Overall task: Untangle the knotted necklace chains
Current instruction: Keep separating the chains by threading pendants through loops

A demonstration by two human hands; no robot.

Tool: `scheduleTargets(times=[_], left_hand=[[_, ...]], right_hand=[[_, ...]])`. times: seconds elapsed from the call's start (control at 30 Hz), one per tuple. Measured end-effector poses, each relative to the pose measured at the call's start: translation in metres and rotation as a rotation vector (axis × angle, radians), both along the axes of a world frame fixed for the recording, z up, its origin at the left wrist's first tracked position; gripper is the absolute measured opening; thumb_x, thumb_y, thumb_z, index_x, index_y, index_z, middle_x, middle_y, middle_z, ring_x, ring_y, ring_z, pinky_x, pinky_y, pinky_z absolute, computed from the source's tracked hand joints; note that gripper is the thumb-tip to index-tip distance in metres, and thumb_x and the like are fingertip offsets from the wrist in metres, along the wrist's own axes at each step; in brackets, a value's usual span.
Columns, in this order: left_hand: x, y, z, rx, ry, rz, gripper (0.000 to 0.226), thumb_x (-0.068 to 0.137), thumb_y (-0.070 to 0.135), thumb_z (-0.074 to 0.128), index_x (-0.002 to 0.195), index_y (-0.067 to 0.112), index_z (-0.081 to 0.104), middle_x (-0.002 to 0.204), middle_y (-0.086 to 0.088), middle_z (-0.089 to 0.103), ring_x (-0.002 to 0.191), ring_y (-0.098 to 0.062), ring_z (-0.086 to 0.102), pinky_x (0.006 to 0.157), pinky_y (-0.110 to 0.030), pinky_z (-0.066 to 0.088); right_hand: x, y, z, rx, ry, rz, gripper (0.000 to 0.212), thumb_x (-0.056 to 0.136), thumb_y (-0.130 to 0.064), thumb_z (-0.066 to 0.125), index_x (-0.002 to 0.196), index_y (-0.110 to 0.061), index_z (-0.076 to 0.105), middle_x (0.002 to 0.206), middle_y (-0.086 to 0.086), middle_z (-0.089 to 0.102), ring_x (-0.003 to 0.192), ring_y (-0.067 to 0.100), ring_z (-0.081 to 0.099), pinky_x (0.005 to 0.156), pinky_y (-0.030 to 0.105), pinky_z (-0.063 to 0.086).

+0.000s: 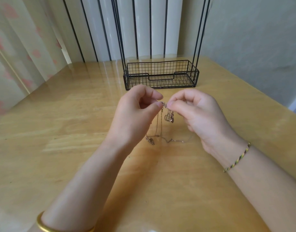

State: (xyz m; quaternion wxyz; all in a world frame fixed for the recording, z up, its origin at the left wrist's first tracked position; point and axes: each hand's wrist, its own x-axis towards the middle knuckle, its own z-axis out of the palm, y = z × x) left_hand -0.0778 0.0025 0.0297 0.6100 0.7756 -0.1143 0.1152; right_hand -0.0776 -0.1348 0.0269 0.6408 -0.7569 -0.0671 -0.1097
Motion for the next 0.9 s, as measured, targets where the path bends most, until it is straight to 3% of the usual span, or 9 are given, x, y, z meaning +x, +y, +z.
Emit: scheduleTargets(times=[0.13, 0.23, 0.5, 0.6, 0.73, 0.8, 0.9], left_hand=[[0.002, 0.002, -0.001, 0.008, 0.046, -0.020, 0.016, 0.086, 0.003, 0.065, 0.091, 0.018, 0.062, 0.073, 0.002, 0.060, 0.057, -0.002, 0.051, 0.052, -0.016, 0.044], [0.003, 0.002, -0.002, 0.049, 0.091, -0.039, 0.014, 0.087, 0.005, 0.064, 0.093, 0.018, 0.062, 0.074, 0.003, 0.061, 0.057, -0.002, 0.054, 0.050, -0.018, 0.046], [0.001, 0.000, -0.002, 0.174, 0.064, 0.009, 0.013, 0.089, 0.007, 0.063, 0.078, 0.015, 0.062, 0.064, 0.004, 0.059, 0.048, 0.000, 0.051, 0.046, -0.015, 0.044], [-0.001, 0.001, 0.000, 0.010, 0.146, -0.013, 0.015, 0.089, 0.006, 0.062, 0.077, 0.015, 0.060, 0.072, 0.004, 0.061, 0.060, -0.002, 0.058, 0.051, -0.018, 0.047], [-0.002, 0.002, 0.005, -0.341, 0.373, -0.144, 0.016, 0.090, 0.001, 0.055, 0.079, 0.012, 0.058, 0.066, 0.004, 0.065, 0.057, -0.006, 0.058, 0.049, -0.018, 0.044], [0.000, 0.001, 0.006, -0.498, 0.485, -0.197, 0.017, 0.090, 0.000, 0.052, 0.079, 0.011, 0.057, 0.064, -0.001, 0.062, 0.054, -0.008, 0.055, 0.043, -0.017, 0.040], [0.004, 0.000, 0.003, -0.560, 0.548, -0.227, 0.012, 0.091, 0.002, 0.050, 0.083, 0.010, 0.055, 0.067, -0.004, 0.057, 0.051, -0.007, 0.050, 0.040, -0.016, 0.036]], right_hand=[[0.002, 0.000, -0.002, 0.051, -0.009, -0.030, 0.016, 0.081, -0.008, 0.063, 0.068, -0.017, 0.061, 0.049, -0.014, 0.046, 0.042, 0.000, 0.039, 0.043, 0.008, 0.028], [0.003, 0.001, -0.002, 0.071, -0.023, -0.052, 0.015, 0.081, -0.007, 0.060, 0.068, -0.016, 0.060, 0.062, -0.007, 0.052, 0.054, 0.003, 0.044, 0.054, 0.018, 0.036], [0.007, -0.001, -0.004, 0.183, 0.036, -0.065, 0.018, 0.081, -0.007, 0.059, 0.067, -0.018, 0.059, 0.076, 0.001, 0.060, 0.075, 0.009, 0.054, 0.074, 0.027, 0.045], [0.010, -0.003, -0.007, 0.216, 0.101, -0.014, 0.019, 0.081, -0.007, 0.057, 0.066, -0.018, 0.058, 0.075, 0.004, 0.063, 0.078, 0.018, 0.059, 0.082, 0.038, 0.049], [0.010, 0.001, -0.012, 0.104, 0.142, 0.020, 0.008, 0.074, -0.015, 0.054, 0.066, -0.017, 0.054, 0.074, 0.011, 0.062, 0.074, 0.026, 0.058, 0.074, 0.044, 0.047], [0.009, 0.002, -0.012, 0.102, 0.141, 0.032, 0.015, 0.080, -0.010, 0.052, 0.067, -0.015, 0.052, 0.070, 0.008, 0.059, 0.069, 0.023, 0.058, 0.070, 0.041, 0.046], [0.007, 0.002, -0.009, 0.135, 0.139, 0.035, 0.020, 0.084, -0.003, 0.048, 0.068, -0.013, 0.049, 0.062, 0.001, 0.055, 0.056, 0.014, 0.053, 0.058, 0.029, 0.042]])
